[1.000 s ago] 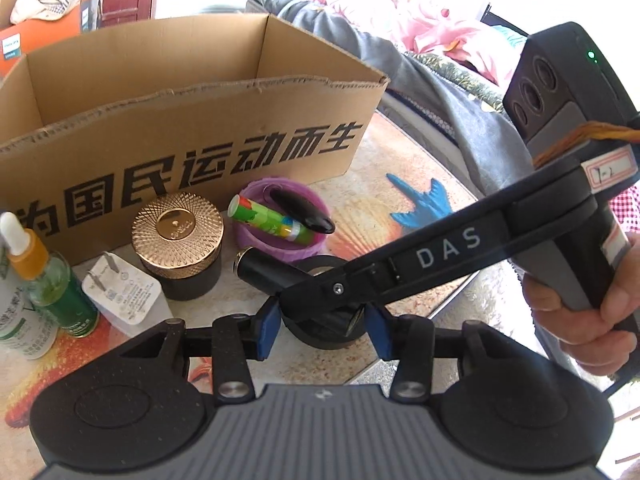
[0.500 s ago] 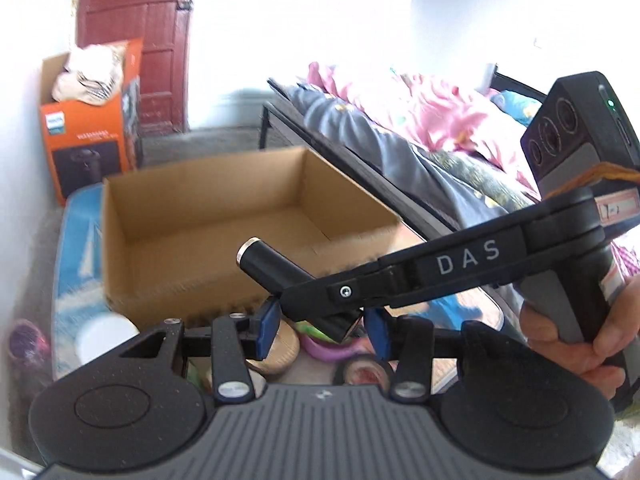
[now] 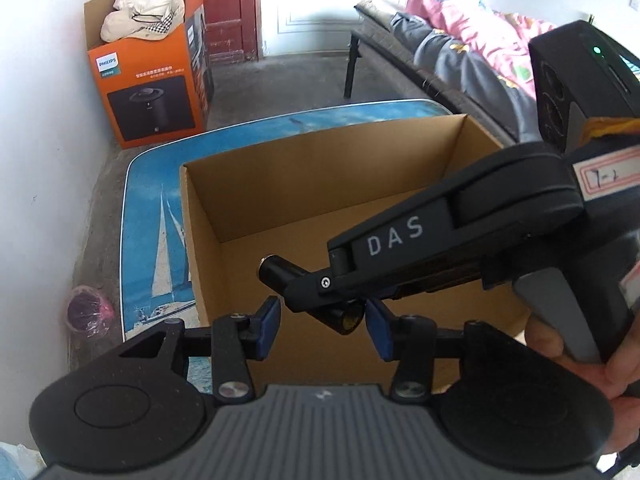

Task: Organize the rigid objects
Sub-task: 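Open the right gripper to drop the cylinder inside the box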

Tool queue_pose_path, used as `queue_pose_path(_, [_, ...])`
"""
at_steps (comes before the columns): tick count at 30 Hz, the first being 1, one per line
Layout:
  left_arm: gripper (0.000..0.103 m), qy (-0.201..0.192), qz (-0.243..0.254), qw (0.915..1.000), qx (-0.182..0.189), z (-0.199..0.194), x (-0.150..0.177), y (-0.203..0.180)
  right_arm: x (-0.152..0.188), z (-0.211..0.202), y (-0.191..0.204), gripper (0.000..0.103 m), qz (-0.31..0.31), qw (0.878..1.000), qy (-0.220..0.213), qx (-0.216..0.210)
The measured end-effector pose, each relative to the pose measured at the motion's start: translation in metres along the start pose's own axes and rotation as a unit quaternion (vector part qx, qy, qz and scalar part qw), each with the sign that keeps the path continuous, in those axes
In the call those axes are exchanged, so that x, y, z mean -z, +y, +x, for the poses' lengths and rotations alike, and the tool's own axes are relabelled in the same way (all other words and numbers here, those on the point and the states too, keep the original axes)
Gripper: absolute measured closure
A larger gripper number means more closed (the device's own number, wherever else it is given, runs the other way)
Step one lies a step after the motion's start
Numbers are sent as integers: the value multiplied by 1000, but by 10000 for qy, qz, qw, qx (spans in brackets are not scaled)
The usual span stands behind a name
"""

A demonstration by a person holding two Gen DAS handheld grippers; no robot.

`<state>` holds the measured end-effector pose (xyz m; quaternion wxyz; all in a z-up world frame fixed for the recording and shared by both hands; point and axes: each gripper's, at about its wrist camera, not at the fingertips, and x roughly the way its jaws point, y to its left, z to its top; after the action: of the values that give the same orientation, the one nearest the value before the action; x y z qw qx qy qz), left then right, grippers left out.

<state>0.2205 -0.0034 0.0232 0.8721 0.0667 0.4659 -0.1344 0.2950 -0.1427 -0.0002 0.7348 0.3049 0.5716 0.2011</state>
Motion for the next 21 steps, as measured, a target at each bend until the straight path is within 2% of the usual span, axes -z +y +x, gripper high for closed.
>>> queue_pose_path(5, [53,96,123,9989,-443,16,-4,0,-12,35,-6,82,345,9988,255,228])
queue_pose_path(9, [52,95,56,9992,-392,15,-5,5,-8,52,-10,76,470,9970,585,211])
queue_pose_path(12, [52,36,77,9991,-416,9,-2,2,-4,52,-10,70,517,9966,632,126])
queue_pose_path(15, [49,-83,48,9990,-443,-4,1,0,0,38,-11,63,518,9974,503,3])
queue_pose_path(21, [47,-457,-210,9986,-159,-40,11,3,19,-25,-13,61,470,9977,-52,-484])
